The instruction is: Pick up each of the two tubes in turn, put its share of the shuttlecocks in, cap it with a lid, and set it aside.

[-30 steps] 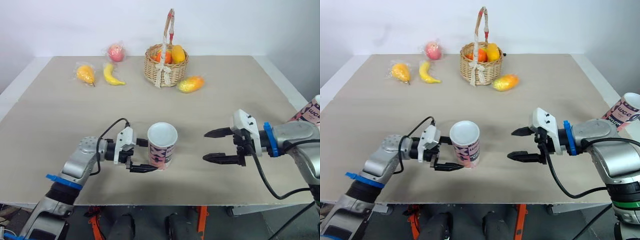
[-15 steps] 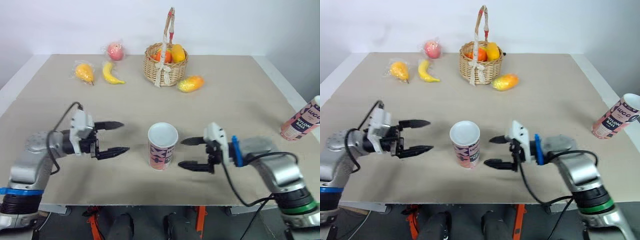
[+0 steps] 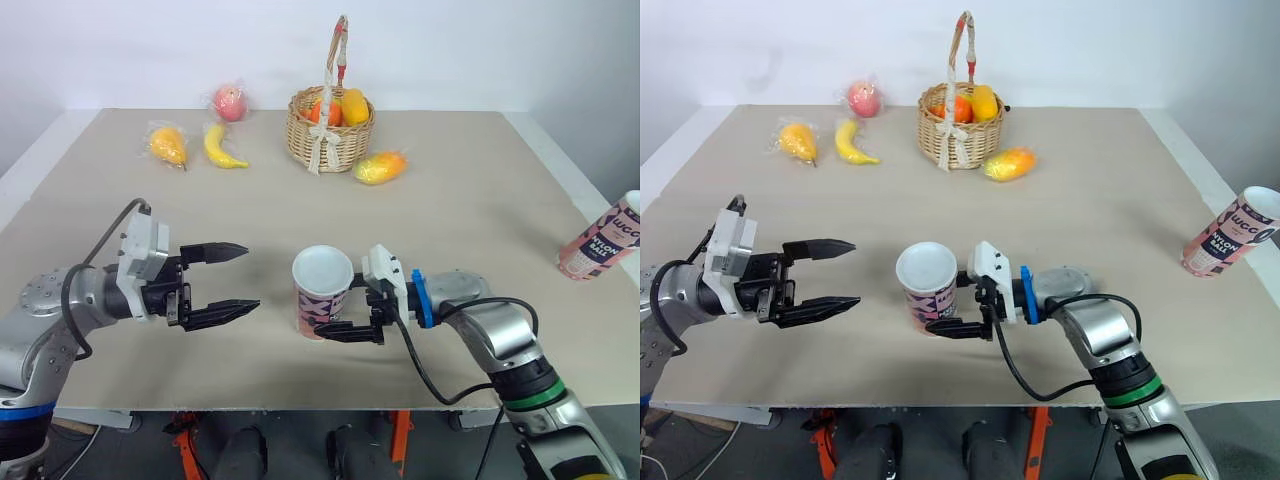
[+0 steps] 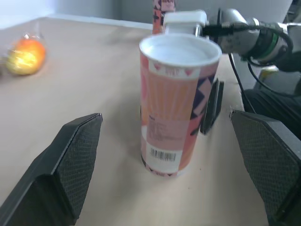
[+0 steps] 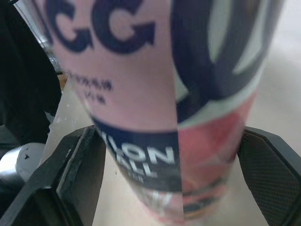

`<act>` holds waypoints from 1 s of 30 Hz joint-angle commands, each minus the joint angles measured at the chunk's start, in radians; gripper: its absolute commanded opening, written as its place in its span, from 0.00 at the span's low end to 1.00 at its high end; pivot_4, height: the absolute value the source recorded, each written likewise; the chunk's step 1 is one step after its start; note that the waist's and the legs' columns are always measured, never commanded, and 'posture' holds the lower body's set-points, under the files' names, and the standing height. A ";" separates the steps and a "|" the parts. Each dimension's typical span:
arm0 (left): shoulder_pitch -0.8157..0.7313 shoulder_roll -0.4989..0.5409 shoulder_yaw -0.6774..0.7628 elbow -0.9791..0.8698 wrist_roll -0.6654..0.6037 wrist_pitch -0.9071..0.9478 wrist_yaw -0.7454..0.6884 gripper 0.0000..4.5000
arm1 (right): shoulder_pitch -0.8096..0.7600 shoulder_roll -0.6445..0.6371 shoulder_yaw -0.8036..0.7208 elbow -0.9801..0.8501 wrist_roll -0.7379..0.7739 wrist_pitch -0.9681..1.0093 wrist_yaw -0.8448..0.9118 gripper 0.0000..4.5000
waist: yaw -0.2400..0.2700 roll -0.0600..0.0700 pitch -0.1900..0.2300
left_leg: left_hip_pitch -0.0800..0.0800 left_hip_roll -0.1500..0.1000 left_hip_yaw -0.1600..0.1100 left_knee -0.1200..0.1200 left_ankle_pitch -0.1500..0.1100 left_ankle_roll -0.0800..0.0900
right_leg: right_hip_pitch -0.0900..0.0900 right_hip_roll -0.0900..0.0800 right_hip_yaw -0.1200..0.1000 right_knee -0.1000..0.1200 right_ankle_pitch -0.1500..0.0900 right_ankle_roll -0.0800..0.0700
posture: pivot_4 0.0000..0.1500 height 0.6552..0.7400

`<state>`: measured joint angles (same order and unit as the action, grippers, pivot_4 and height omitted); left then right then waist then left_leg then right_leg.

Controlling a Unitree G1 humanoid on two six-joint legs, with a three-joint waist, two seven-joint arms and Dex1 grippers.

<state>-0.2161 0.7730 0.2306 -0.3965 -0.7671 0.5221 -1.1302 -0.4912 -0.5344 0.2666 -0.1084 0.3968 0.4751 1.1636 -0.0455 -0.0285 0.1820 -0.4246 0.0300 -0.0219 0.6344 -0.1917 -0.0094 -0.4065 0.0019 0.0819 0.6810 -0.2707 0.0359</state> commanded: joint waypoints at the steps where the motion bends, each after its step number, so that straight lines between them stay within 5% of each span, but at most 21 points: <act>1: 0.016 0.016 0.039 -0.045 -0.030 0.008 0.025 1.00 | -0.028 0.029 0.008 0.010 0.002 -0.020 0.012 0.99 | 0.000 0.000 0.000 | 0.000 0.000 0.000 0.000 0.000 0.000 | 0.000 0.000 0.000 0.000 0.000 0.000 | 1.00 1.00; 6: 0.048 0.012 0.040 -0.065 -0.046 0.023 0.049 1.00 | -0.031 0.048 0.017 0.013 0.006 -0.019 0.032 0.99 | 0.000 0.000 0.000 | 0.000 0.000 0.000 0.000 0.000 0.000 | 0.000 0.000 0.000 0.000 0.000 -0.001 | 1.00 1.00; 12: 0.055 0.011 -0.005 -0.065 -0.026 0.017 0.043 1.00 | -0.031 0.034 -0.011 0.016 0.011 -0.005 0.031 0.59 | 0.000 0.000 0.000 | 0.000 0.000 0.000 0.000 0.000 0.000 | 0.000 0.000 -0.001 0.000 0.000 -0.001 | 1.00 1.00; 20: -0.194 -0.148 -0.208 0.089 0.034 -0.015 0.028 1.00 | -0.037 -0.054 -0.217 0.038 0.045 0.008 -0.062 0.59 | 0.016 -0.001 0.000 | -0.001 -0.003 0.001 0.002 0.001 -0.002 | 0.001 -0.001 -0.001 0.000 0.002 0.001 | 1.00 1.00; 30: -0.417 -0.352 -0.330 0.321 0.172 -0.078 0.083 1.00 | -0.032 -0.072 -0.710 0.427 -0.027 -0.097 -0.682 0.59 | 0.021 0.000 0.000 | -0.002 -0.006 0.002 0.001 0.001 -0.001 | 0.001 0.000 0.004 0.000 0.005 -0.002 | 1.00 1.00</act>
<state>-0.6057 0.4393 -0.0855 -0.0891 -0.6250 0.4763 -1.0603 -0.5064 -0.6117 -0.3710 0.2739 0.3665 0.4079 0.5809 -0.0249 -0.0289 0.1821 -0.4264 0.0241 -0.0197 0.6354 -0.1909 -0.0103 -0.4061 0.0020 0.0871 0.6810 -0.2657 0.0341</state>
